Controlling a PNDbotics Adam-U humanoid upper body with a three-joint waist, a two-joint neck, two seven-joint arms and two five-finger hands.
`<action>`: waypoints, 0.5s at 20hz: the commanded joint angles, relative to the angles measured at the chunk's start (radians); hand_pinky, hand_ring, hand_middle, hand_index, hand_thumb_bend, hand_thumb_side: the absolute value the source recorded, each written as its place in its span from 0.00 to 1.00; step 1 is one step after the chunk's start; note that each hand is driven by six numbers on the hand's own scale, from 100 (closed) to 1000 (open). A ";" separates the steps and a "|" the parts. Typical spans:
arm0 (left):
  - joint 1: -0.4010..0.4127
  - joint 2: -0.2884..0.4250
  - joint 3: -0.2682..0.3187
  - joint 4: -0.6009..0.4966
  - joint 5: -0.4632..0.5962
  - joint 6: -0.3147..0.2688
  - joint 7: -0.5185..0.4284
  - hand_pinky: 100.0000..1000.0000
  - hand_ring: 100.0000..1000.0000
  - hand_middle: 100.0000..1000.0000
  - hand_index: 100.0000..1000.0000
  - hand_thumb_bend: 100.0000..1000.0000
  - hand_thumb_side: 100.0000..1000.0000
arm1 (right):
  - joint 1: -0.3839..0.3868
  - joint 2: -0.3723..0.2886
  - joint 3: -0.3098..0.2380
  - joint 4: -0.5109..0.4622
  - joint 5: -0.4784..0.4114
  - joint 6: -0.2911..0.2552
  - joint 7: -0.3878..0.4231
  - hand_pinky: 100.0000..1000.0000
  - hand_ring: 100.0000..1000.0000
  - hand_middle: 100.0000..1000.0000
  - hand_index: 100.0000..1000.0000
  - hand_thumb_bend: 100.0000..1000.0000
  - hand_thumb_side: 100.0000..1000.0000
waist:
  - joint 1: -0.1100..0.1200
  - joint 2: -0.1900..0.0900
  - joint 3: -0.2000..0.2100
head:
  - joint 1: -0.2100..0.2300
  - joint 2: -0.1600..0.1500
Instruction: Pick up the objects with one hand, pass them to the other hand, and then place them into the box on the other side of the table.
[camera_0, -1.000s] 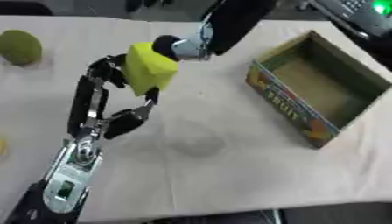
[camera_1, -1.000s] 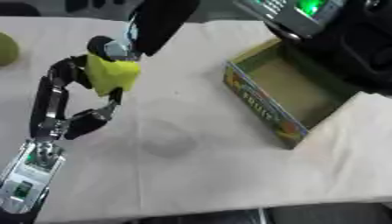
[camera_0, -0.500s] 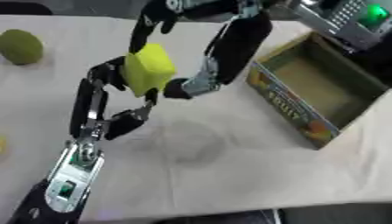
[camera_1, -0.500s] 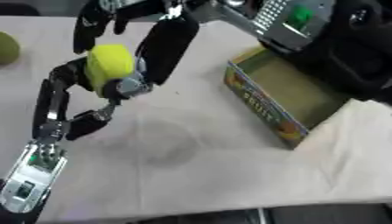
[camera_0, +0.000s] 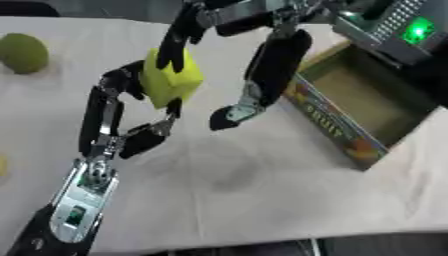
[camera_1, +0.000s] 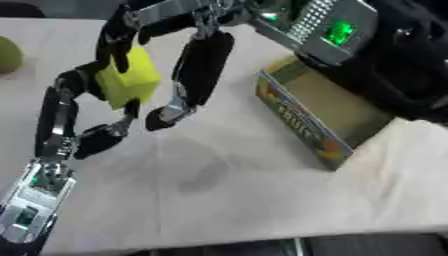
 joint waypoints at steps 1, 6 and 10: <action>-0.008 0.008 -0.007 -0.031 -0.012 -0.003 -0.004 0.42 0.43 0.37 0.46 0.00 0.08 | -0.005 -0.019 -0.023 -0.009 0.038 0.015 -0.033 0.88 0.88 0.71 0.88 0.38 0.21 | -0.009 -0.016 -0.002 | 0.000 -0.002; -0.001 0.012 -0.017 -0.050 -0.032 -0.008 -0.005 0.41 0.43 0.37 0.46 0.00 0.07 | 0.009 -0.018 -0.026 -0.009 0.088 0.054 -0.078 0.88 0.88 0.71 0.88 0.38 0.22 | -0.011 -0.014 -0.002 | -0.001 -0.002; 0.005 0.014 -0.024 -0.060 -0.031 -0.010 -0.007 0.41 0.43 0.37 0.46 0.00 0.08 | 0.019 -0.022 -0.033 -0.009 0.116 0.068 -0.102 0.88 0.88 0.72 0.88 0.38 0.23 | -0.011 -0.012 -0.001 | 0.000 -0.002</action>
